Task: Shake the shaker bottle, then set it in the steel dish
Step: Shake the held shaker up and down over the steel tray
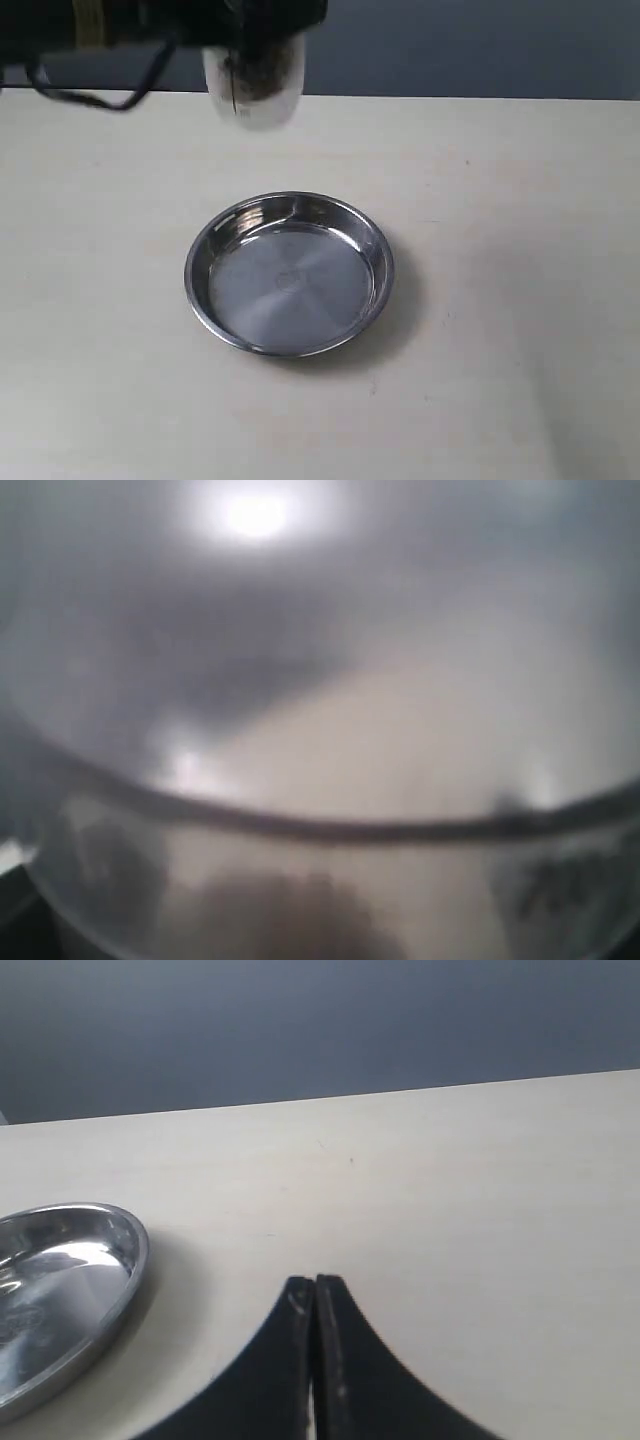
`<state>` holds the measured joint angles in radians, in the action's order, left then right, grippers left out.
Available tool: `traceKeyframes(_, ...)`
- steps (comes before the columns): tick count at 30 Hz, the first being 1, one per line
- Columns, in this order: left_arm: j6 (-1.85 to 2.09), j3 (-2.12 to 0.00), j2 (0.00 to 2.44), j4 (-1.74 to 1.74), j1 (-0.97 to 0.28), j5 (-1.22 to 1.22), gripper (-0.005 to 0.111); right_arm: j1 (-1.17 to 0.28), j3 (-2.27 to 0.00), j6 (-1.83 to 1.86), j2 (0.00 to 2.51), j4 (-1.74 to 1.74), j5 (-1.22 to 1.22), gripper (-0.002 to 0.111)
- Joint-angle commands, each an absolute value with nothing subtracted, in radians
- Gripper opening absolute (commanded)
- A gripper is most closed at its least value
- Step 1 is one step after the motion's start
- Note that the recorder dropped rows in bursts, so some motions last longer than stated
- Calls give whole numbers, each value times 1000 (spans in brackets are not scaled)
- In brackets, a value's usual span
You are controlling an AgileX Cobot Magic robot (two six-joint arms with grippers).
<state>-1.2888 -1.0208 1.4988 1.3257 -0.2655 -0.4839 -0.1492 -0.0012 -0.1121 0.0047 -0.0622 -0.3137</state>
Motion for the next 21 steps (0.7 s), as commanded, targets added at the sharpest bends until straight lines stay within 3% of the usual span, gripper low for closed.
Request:
traceKeyframes(1,-1295,-846,1601,1285,-291,-511,0,-151,0,-108,0,-61,-305,-1)
traceKeyframes(4,-1130,-944,1418,1132,-285,-536,0,-151,0,-108,0,-61,-305,-1)
traceKeyframes(6,-1080,-837,1476,1090,-332,-426,0,-151,0,-108,0,-61,-305,-1)
traceKeyframes(8,-1095,-769,1555,1004,-332,-552,0,-151,0,-108,0,-61,-305,-1)
traceKeyframes(10,-1088,-831,1432,981,-318,-716,0,-151,0,-108,0,-61,-305,-1)
traceKeyframes(13,-980,-777,1433,952,-409,-386,0,-151,0,-108,0,-61,-305,-1)
traceKeyframes(14,-934,-704,1525,881,-423,-357,0,-151,0,-108,0,-61,-305,-1)
traceKeyframes(16,-934,-725,1483,873,-410,-552,0,-151,0,-108,0,-61,-305,-1)
traceKeyframes(18,-916,-849,1328,860,-409,-458,0,-151,0,-108,0,-61,-305,-1)
traceKeyframes(21,-921,-760,1375,861,-438,-398,0,-151,0,-108,0,-61,-305,-1)
